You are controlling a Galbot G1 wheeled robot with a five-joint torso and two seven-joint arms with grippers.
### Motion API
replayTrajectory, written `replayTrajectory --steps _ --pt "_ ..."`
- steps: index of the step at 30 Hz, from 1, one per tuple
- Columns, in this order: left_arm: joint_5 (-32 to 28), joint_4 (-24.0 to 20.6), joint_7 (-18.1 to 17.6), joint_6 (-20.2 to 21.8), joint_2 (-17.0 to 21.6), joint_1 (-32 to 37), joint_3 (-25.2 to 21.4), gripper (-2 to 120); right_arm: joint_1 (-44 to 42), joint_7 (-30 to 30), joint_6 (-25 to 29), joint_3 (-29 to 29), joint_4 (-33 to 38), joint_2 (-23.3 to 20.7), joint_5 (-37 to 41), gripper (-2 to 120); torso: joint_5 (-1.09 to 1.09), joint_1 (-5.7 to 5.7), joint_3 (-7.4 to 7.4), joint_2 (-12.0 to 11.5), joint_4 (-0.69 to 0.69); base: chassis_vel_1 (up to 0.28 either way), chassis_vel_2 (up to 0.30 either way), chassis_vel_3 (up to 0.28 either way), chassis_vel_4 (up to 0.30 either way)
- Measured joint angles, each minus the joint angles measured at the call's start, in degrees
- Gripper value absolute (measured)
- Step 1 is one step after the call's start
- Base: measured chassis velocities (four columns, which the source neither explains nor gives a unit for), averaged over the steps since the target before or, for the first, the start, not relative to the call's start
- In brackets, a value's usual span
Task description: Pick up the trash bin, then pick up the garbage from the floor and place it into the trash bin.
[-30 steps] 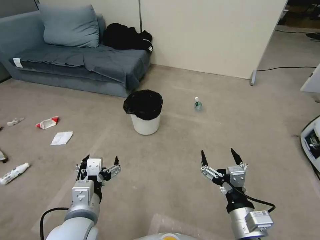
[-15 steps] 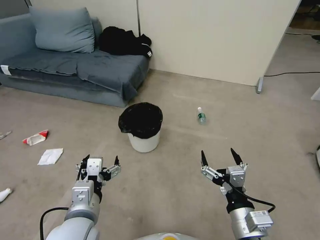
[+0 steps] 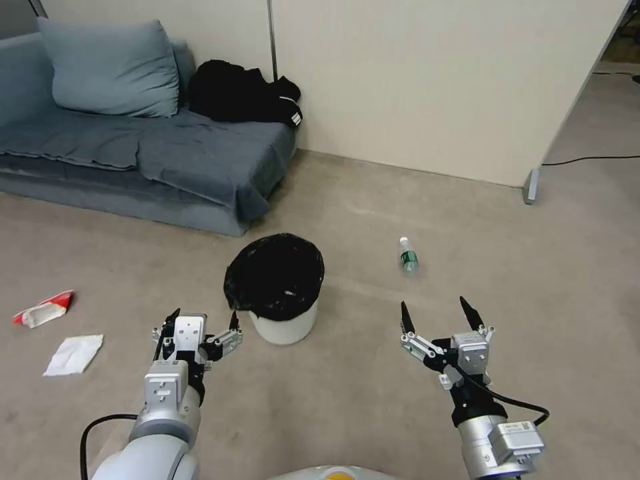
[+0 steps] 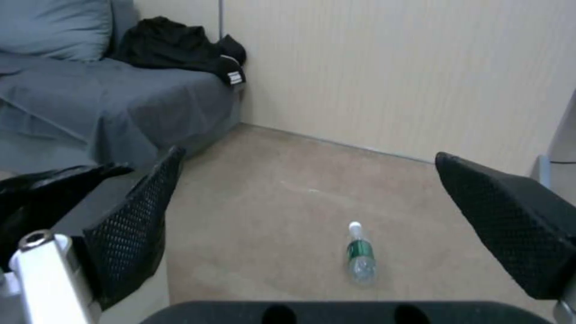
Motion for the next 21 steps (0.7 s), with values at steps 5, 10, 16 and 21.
replayTrajectory --steps 5,10,16,21 --pt "0.0 0.0 0.0 0.0 0.0 -0.1 0.0 100 0.0 -0.1 0.4 0.0 0.0 0.0 -0.2 100 0.0 0.0 0.0 0.0 -0.01 -0.195 0.213 0.199 -0.211" --pt "0.0 0.0 0.0 0.0 0.0 -0.1 0.0 100 0.1 -0.4 0.9 0.0 -0.1 0.0 -0.4 100 0.0 0.01 0.01 0.0 -0.01 -0.189 0.155 0.183 -0.16" --pt "0.0 0.1 0.0 0.0 0.0 -0.1 0.1 100 0.1 -0.5 1.3 0.0 -0.2 0.0 -0.4 100 0.01 0.0 0.0 0.0 -0.01 -0.052 0.054 0.047 -0.043" --pt "-0.7 0.3 0.0 0.0 0.0 -0.4 0.2 100 0.1 -0.9 2.4 -0.1 -0.5 0.0 -0.4 100 0.02 0.0 -0.01 0.0 -0.01 0.009 -0.011 -0.005 0.008"
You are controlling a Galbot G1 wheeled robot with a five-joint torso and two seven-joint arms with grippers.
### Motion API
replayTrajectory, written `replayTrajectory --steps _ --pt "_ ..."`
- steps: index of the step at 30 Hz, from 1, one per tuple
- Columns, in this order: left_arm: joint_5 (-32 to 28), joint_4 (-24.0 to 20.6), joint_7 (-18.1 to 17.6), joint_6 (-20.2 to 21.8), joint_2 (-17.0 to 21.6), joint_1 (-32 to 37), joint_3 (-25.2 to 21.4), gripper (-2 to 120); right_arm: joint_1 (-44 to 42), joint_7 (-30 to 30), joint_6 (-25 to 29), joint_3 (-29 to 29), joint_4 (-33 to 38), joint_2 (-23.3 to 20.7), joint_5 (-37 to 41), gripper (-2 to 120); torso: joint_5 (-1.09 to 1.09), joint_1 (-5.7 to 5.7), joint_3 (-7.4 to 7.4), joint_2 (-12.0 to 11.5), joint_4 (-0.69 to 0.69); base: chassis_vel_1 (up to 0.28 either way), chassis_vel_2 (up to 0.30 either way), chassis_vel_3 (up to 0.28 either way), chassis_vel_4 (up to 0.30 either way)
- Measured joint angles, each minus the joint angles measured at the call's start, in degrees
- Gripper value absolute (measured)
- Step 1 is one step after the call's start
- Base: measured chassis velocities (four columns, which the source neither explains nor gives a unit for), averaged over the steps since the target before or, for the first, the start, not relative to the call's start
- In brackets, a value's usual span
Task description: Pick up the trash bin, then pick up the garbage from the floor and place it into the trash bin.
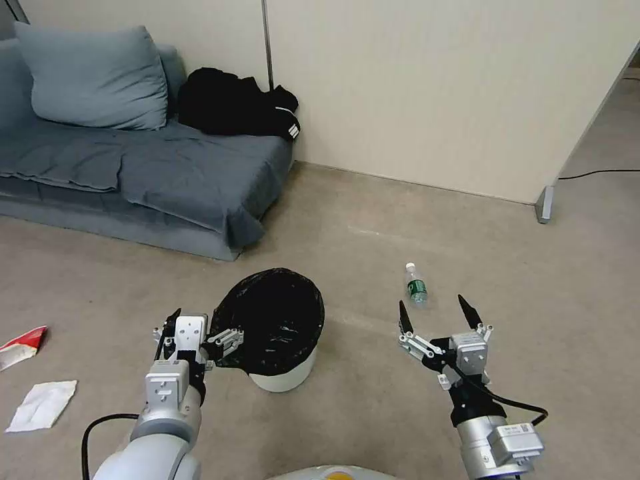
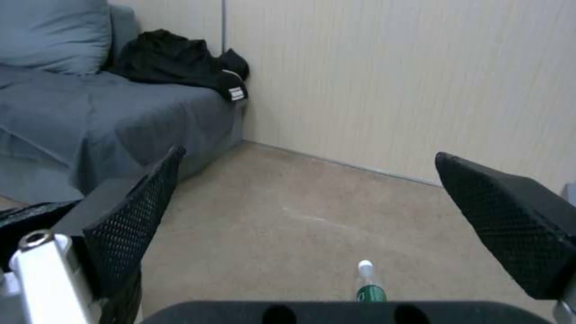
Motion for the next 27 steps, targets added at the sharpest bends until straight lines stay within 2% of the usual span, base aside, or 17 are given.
replayTrajectory --steps 2,5,6,8,9,10,20,27 --pt "-0.7 0.1 0.0 0.0 0.0 -0.2 0.0 100 0.0 0.0 0.2 0.0 0.0 0.0 0.0 100 0.0 0.0 0.0 0.0 0.0 0.0 0.0 0.0 0.0" --pt "-6.1 1.0 0.4 1.4 0.8 -3.8 -1.5 100 0.0 -0.1 0.3 -0.1 -0.1 0.0 0.1 100 0.0 0.0 0.0 0.0 0.01 0.0 0.0 0.0 0.0" --pt "-6.1 1.0 0.4 1.4 0.8 -3.8 -1.5 100 0.0 -0.1 0.3 -0.1 -0.1 0.0 0.1 100 0.0 0.0 0.0 0.0 0.01 0.0 0.0 0.0 0.0" --pt "-13.5 1.9 -0.9 4.2 1.9 -7.7 -2.2 100 0.1 -0.2 1.0 0.1 -0.4 0.0 0.0 100 -0.01 0.0 0.0 0.0 -0.01 0.0 0.0 0.0 0.0" --pt "-13.5 1.9 -0.9 4.2 1.9 -7.7 -2.2 100 0.1 -0.2 1.0 0.1 -0.4 0.0 0.0 100 -0.01 0.0 0.0 0.0 -0.01 0.0 0.0 0.0 0.0" --pt "-16.9 2.6 -1.9 5.6 2.7 -9.4 -2.3 100 0.1 -0.4 2.0 0.2 -0.8 0.0 -0.3 100 -0.01 0.0 0.01 0.0 -0.01 0.0 0.0 0.0 0.0" --pt "-21.5 7.7 -3.9 8.5 4.5 -15.2 -1.2 100 0.2 -0.8 3.0 0.5 -1.5 0.0 -1.1 100 -0.01 0.0 0.01 0.0 0.0 0.0 0.0 0.0 0.0" --pt "-23.9 14.0 -6.2 9.6 6.0 -19.8 -0.9 100 0.5 -1.2 3.3 0.9 -2.2 0.0 -1.8 100 -0.01 0.0 0.01 0.0 0.0 0.0 0.0 0.0 0.0"
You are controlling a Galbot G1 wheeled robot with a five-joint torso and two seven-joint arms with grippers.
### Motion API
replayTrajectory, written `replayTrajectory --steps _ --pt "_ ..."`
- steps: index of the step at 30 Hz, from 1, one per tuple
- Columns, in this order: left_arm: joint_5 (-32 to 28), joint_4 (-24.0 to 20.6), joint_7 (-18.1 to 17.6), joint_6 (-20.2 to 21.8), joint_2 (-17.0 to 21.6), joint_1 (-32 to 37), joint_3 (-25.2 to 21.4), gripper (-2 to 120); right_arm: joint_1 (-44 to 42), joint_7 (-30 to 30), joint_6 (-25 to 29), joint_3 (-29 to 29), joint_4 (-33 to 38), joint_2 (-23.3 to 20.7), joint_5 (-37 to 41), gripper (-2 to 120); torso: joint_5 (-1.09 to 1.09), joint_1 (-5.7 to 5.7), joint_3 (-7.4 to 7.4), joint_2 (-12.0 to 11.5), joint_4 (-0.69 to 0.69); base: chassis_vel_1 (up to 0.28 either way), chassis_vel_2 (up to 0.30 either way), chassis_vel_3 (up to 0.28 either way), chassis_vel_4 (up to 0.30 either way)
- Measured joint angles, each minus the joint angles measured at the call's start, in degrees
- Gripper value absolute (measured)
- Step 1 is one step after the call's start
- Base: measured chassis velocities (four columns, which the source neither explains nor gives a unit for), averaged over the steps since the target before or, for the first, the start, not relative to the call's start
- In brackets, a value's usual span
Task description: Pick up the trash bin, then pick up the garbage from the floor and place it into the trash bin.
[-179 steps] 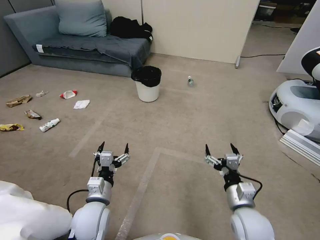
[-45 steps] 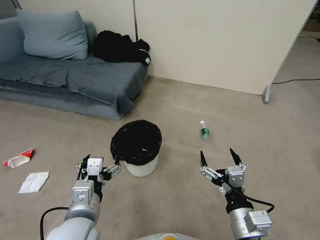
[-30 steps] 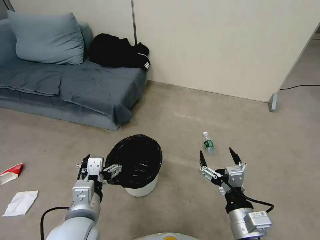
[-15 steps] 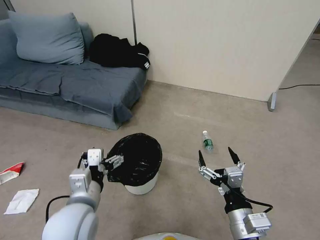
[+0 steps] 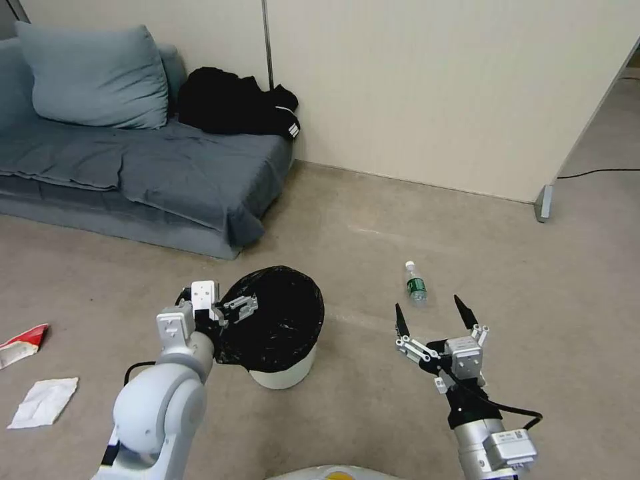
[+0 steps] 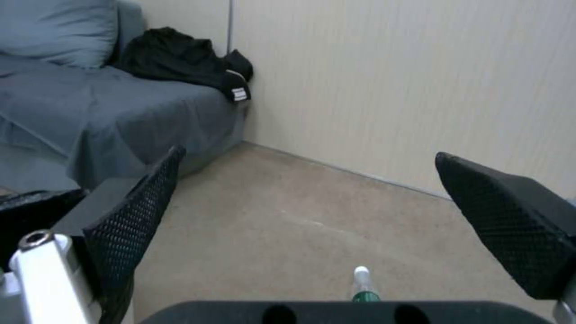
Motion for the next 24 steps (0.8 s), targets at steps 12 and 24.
replayTrajectory --steps 12,24 --pt "4.4 6.7 -1.0 0.0 0.4 -4.0 0.1 100 0.2 -0.2 0.1 0.2 -0.7 0.0 -0.3 100 0.01 0.0 0.0 0.0 0.0 0.0 0.0 0.0 0.0" --pt "4.1 11.2 -1.3 -0.1 -0.6 -4.9 1.6 97 0.2 -0.7 0.1 0.1 -0.7 0.0 -0.9 100 0.01 0.0 0.0 0.0 0.0 0.0 0.0 0.0 0.0"
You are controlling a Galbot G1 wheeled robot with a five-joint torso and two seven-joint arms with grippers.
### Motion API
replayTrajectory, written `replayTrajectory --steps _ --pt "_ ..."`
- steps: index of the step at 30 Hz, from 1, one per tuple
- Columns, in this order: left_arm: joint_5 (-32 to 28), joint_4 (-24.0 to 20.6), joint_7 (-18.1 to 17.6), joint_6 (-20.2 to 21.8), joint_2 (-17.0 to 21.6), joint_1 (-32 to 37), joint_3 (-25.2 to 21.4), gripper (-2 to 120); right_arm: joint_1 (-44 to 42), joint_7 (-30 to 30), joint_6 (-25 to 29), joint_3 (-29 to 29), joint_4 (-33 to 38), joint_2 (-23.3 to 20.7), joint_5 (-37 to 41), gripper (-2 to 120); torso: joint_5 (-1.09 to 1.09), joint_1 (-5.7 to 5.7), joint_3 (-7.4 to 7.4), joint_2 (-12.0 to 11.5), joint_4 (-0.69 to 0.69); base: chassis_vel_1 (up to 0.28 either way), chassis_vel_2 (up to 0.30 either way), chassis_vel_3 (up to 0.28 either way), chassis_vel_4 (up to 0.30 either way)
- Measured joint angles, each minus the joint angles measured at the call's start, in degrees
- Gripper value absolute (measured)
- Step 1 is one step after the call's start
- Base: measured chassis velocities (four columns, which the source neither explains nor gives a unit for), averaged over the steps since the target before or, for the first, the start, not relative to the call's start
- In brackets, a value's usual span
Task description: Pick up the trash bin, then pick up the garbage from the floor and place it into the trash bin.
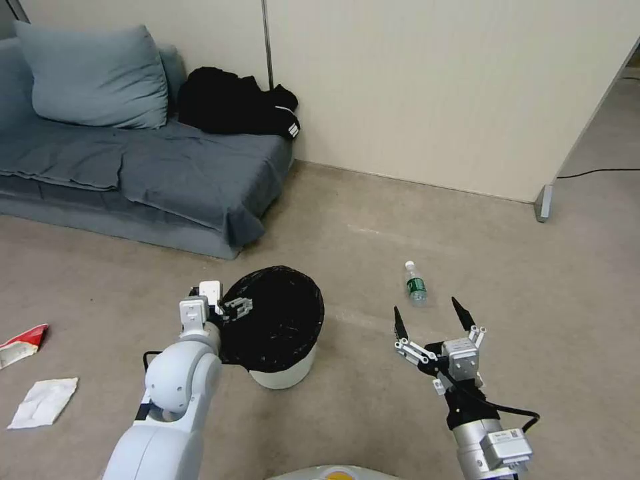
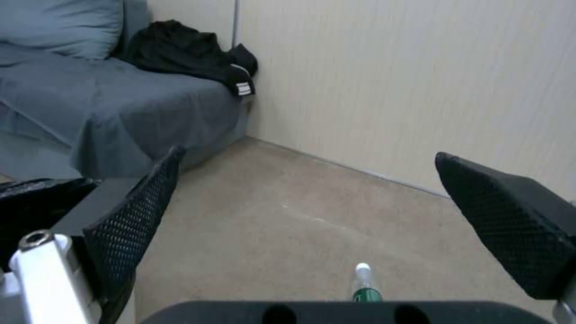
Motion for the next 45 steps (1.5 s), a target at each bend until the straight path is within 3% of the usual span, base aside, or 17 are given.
replayTrajectory --steps 7,17,19,21,23,24,28,45 --pt "0.3 1.3 0.3 0.0 -0.5 1.0 0.3 92 0.1 0.0 0.0 -0.5 0.0 0.0 -0.2 100 0.0 0.0 0.0 0.0 0.0 0.0 0.0 0.0 0.0" --pt "1.2 2.4 0.9 -0.1 -0.7 2.4 -0.2 59 0.2 -0.1 -0.1 -1.2 -0.1 0.0 -0.4 100 0.0 0.0 0.0 0.0 0.0 0.0 0.0 0.0 0.0" --pt "1.3 2.9 0.9 -0.1 -0.7 2.7 -0.7 47 0.2 -0.1 0.0 -1.2 -0.1 0.0 -0.4 100 0.0 0.0 0.0 0.0 0.0 0.0 0.0 0.0 0.0" --pt "1.3 3.0 0.9 -0.1 -0.7 2.8 -0.8 45 0.2 -0.1 0.0 -1.2 -0.1 0.0 -0.4 100 0.0 0.0 0.0 0.0 0.0 0.0 0.0 0.0 0.0" --pt "1.3 3.3 0.9 -0.1 -0.6 3.2 -1.3 32 0.2 -0.1 0.0 -1.2 -0.1 0.0 -0.5 100 0.01 0.0 0.0 0.0 0.0 0.0 0.0 0.0 0.0" --pt "1.3 3.3 0.9 -0.1 -0.6 3.2 -1.3 32 0.2 -0.1 0.0 -1.2 -0.1 0.0 -0.5 100 0.01 0.0 0.0 0.0 0.0 0.0 0.0 0.0 0.0" --pt "1.3 3.8 0.9 -0.2 -0.6 3.9 -2.2 13 0.2 -0.1 0.0 -1.2 -0.1 0.0 -0.6 100 0.03 0.0 -0.01 0.0 0.01 0.0 0.0 0.0 0.0" --pt "1.5 3.1 0.7 -0.4 -1.6 6.9 -2.5 9 0.2 1.4 -0.3 -1.7 0.2 0.0 -1.9 100 0.0 0.0 -0.01 0.0 0.01 0.0 0.0 0.0 0.0"
